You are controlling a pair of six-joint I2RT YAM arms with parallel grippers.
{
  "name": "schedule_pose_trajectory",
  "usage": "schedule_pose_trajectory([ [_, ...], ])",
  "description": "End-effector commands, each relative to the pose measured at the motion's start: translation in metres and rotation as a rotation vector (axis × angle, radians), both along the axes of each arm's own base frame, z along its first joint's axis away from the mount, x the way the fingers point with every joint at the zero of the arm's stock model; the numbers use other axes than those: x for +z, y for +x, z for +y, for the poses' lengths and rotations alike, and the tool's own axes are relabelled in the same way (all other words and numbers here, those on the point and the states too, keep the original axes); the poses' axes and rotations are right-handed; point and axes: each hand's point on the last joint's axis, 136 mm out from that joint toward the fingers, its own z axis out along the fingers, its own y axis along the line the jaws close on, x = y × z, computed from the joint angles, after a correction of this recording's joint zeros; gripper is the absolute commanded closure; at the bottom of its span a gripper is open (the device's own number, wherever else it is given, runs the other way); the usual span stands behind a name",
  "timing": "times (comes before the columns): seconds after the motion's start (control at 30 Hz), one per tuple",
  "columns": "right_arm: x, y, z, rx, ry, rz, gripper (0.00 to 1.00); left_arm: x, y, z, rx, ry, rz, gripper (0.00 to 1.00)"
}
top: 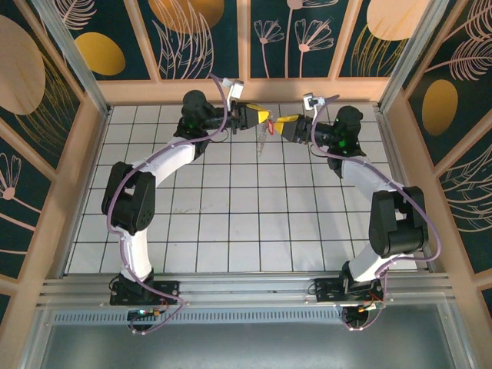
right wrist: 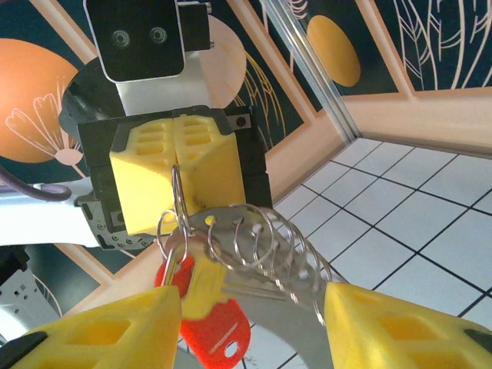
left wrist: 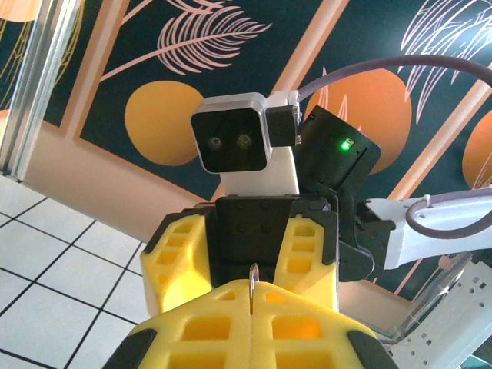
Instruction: Put the keys on the keyring
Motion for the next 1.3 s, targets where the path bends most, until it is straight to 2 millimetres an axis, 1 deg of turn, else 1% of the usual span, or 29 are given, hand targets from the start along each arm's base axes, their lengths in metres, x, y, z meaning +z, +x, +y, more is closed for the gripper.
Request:
schedule_pose_trajectory([
  [0.0, 0.023, -0.013, 0.004, 0.012, 0.018, -0.094, 0.47, 0.025, -0.01, 0.003, 0.006, -0.04, -0.061, 1.0],
  [0.3, 0.028, -0.019, 0.007, 0.01, 0.022, -0.111, 0.47, 0.027, -0.011, 0.001, 0.012, -0.036, -0.064, 1.0],
  [0.5, 0.033, -0.024, 0.002, -0.031, 0.027, -0.129, 0.4, 0.024, -0.01, 0.001, 0.014, -0.031, -0.061, 1.0],
  [0.7, 0.031, -0.018, 0.005, -0.053, 0.016, -0.121, 0.39, 0.024, -0.009, 0.0, 0.013, -0.031, -0.062, 1.0],
  [0.83, 0.029, -0.013, 0.012, -0.042, 0.011, -0.11, 0.39, 0.025, -0.01, -0.001, 0.014, -0.034, -0.062, 1.0],
  [0.9, 0.026, -0.012, 0.017, -0.033, 0.004, -0.105, 0.41, 0.026, -0.01, 0.0, 0.016, -0.036, -0.065, 1.0],
  [0.97, 0.023, -0.011, 0.02, -0.032, -0.004, -0.1, 0.45, 0.027, -0.01, 0.0, 0.017, -0.037, -0.068, 1.0],
  [1.1, 0.016, -0.013, 0.02, -0.041, -0.013, -0.09, 0.57, 0.028, -0.01, 0.0, 0.022, -0.037, -0.067, 1.0],
  [1.2, 0.012, -0.015, 0.017, -0.052, -0.02, -0.089, 0.68, 0.028, -0.01, 0.001, 0.027, -0.039, -0.068, 1.0],
  [1.27, 0.01, -0.017, 0.017, -0.053, -0.025, -0.087, 0.72, 0.029, -0.011, 0.001, 0.028, -0.039, -0.07, 1.0],
])
